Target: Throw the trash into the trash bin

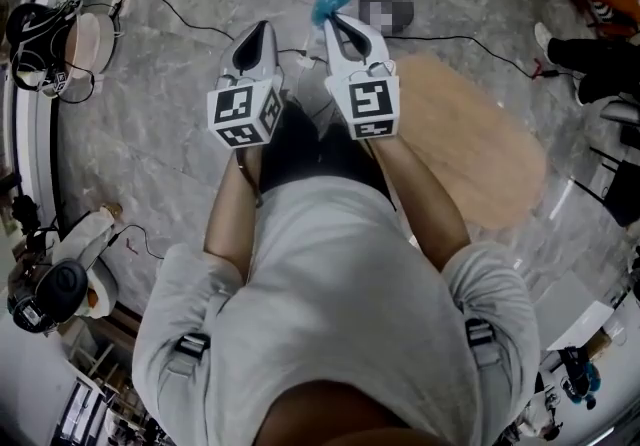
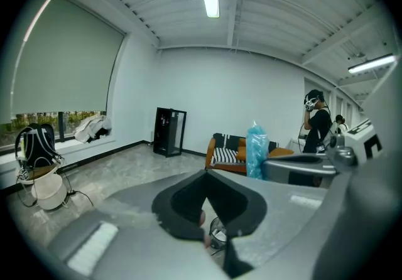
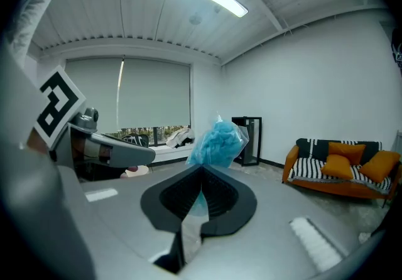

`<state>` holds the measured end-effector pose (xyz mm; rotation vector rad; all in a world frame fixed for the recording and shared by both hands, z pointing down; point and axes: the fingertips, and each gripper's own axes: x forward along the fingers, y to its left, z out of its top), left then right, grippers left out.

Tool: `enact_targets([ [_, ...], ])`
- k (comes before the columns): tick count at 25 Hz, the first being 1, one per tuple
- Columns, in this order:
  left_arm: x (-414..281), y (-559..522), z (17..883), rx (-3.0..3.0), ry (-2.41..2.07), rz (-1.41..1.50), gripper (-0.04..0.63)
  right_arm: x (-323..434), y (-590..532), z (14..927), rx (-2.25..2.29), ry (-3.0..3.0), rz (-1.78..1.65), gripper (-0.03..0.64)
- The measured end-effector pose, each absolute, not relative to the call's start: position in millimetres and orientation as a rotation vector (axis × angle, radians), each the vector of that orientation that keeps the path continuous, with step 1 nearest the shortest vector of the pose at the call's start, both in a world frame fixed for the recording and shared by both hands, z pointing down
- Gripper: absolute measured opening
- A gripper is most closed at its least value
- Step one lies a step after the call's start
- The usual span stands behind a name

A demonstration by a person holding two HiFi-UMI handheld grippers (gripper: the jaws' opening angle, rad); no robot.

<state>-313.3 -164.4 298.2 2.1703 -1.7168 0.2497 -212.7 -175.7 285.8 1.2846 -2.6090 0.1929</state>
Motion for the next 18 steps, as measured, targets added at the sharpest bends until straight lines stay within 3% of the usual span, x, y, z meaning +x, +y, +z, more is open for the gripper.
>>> enact_targets([
  [18,-329.2,-347.7,386.5,2.386,-1.195,0.363,0.015,-254.5,-332.1,381.5,1.608,-2.261,0.367,0.012],
])
